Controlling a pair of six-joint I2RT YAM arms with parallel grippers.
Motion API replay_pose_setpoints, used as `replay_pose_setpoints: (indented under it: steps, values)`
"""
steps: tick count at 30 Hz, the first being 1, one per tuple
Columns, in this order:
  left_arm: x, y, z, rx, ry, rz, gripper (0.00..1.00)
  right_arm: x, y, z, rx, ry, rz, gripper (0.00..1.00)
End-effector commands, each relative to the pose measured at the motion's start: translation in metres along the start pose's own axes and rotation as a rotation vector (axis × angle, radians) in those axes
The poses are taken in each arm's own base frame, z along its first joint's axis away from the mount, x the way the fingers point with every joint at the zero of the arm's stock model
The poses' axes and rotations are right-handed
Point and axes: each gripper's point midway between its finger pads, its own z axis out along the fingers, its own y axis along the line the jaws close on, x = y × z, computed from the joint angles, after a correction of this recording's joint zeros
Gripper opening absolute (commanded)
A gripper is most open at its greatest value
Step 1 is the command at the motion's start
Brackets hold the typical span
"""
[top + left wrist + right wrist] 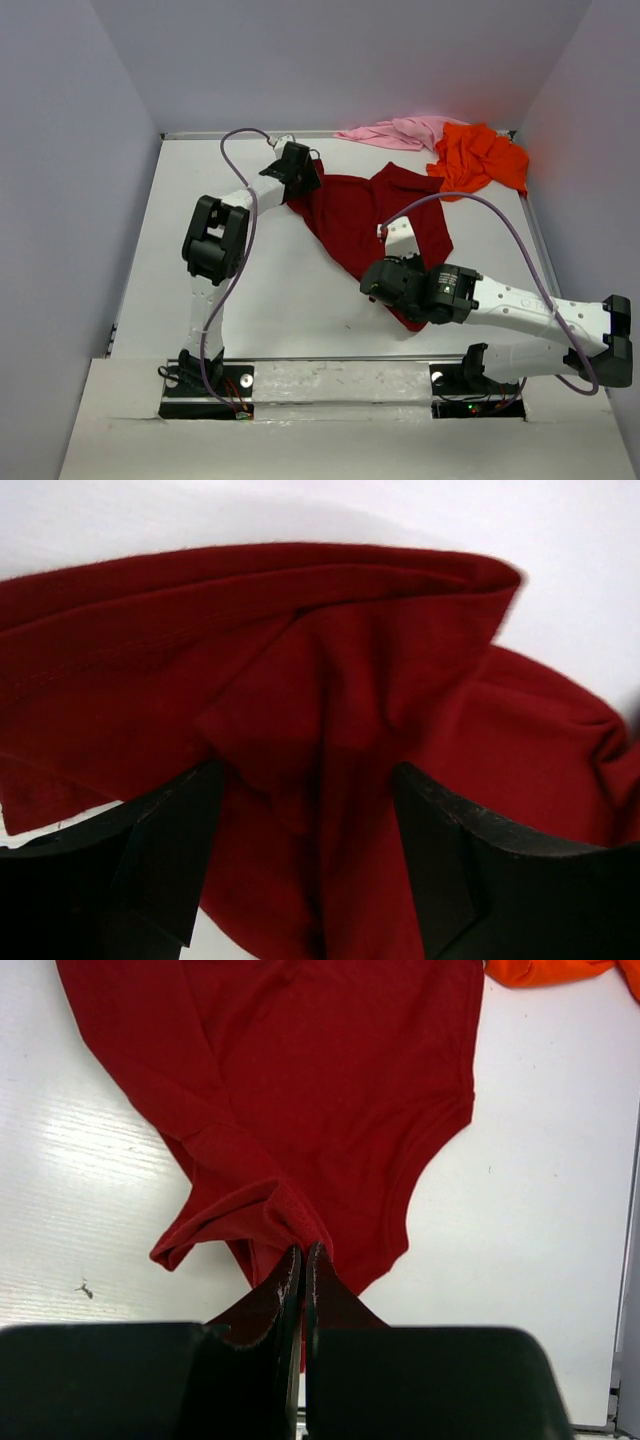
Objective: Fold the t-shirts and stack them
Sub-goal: Flatten out the crumpled T-shirt at the center of the board.
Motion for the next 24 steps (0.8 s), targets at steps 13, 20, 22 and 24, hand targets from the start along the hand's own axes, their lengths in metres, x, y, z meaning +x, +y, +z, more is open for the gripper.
replay_pose_setpoints:
  steps: [13, 20, 22, 24]
  values:
    - [-0.028, 0.031, 0.017, -0.046, -0.087, 0.020, 0.79, 0.010, -0.011, -0.004, 0.004, 0.008, 0.045, 0.00]
    - [-0.024, 0.031, 0.024, -0.043, -0.078, 0.023, 0.78, 0.009, -0.013, -0.004, 0.009, 0.001, 0.046, 0.00]
    - [-0.021, 0.030, 0.026, -0.034, -0.075, 0.014, 0.77, 0.010, -0.012, -0.004, 0.009, 0.004, 0.045, 0.00]
    - [-0.021, 0.026, 0.024, -0.015, -0.076, 0.006, 0.77, 0.012, -0.012, -0.003, 0.008, 0.008, 0.043, 0.00]
